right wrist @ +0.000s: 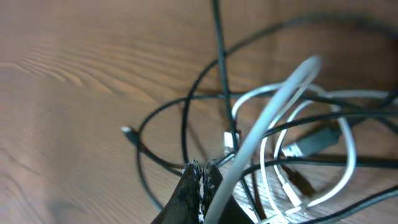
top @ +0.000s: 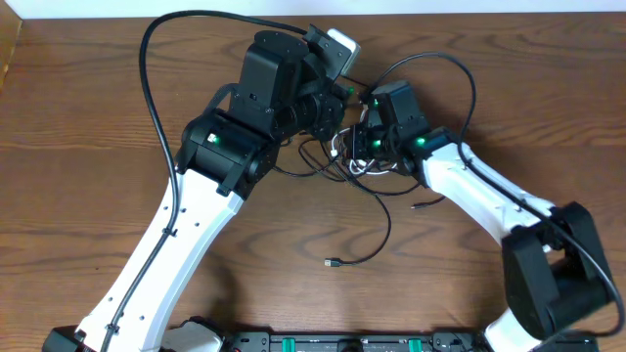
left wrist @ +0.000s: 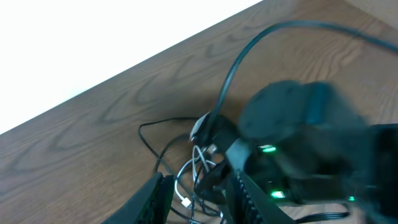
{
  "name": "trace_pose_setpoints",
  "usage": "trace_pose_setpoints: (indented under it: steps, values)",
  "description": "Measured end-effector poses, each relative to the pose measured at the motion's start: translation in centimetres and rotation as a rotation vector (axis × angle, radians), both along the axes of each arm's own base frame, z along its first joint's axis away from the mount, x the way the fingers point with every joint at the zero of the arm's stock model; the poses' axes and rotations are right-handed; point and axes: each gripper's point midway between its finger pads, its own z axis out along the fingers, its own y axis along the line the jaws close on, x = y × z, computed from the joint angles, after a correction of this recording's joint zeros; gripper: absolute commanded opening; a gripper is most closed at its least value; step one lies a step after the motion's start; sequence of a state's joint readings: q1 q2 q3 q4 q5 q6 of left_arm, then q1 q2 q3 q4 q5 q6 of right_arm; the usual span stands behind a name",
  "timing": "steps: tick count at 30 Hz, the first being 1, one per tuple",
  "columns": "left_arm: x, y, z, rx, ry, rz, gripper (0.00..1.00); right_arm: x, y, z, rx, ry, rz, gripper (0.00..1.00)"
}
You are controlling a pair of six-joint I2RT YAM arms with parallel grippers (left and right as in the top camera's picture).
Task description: Untangle cables
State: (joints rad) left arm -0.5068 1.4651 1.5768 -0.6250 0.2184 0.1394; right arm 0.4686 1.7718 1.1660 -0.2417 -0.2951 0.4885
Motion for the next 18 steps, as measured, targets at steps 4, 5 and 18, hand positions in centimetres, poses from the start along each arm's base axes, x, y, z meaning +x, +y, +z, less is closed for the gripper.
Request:
trace_pose_setpoints:
  steps: [4,5,18]
  values:
    - [0.2,0.2,0.0,0.013,-0.009,0.01,0.34,0.2,-0.8,5.1,0.025,-0.113,-0.033,0.01]
    - [0.2,0.3,0.0,0.018,-0.012,0.013,0.34,0.2,-1.2,6.9,0.038,-0.149,-0.041,0.01]
    - [1.0,1.6,-0.1,0.045,-0.026,0.064,0.35,-2.7,-10.2,22.0,0.085,-0.491,-0.214,0.01]
